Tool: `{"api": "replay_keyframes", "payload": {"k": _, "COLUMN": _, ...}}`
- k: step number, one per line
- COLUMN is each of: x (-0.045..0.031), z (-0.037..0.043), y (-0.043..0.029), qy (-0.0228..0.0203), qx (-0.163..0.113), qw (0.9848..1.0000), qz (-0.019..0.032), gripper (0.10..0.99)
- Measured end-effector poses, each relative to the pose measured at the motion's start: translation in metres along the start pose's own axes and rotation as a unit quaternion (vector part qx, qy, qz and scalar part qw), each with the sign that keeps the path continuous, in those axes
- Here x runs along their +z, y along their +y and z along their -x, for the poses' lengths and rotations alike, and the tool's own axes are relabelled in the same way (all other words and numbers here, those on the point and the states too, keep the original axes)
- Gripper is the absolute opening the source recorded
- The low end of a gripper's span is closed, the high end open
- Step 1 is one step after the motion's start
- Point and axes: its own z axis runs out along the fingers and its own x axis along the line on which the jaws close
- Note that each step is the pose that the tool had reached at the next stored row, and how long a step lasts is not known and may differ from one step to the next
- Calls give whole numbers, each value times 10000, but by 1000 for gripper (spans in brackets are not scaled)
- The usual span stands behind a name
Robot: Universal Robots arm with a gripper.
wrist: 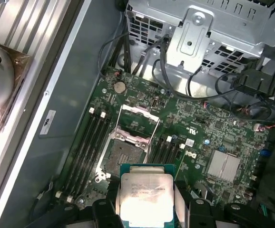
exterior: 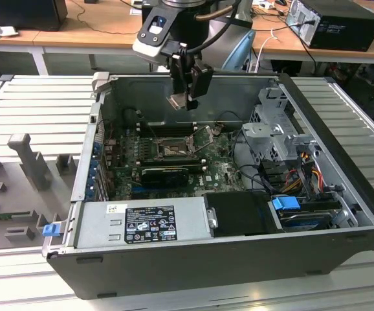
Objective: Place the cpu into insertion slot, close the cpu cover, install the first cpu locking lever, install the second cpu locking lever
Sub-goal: 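Place the cpu into insertion slot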
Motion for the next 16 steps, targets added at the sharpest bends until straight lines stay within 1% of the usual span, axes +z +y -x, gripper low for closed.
{"api": "replay_keyframes", "payload": {"k": 10, "x": 2, "z": 0, "y": 0, "qy": -23, "qx": 258, "qw": 9997, "qz": 5, "gripper": 537}}
{"api": "replay_keyframes", "payload": {"k": 16, "x": 4, "z": 0, "y": -1, "qy": -42, "qx": 467, "qw": 9989, "qz": 9, "gripper": 537}}
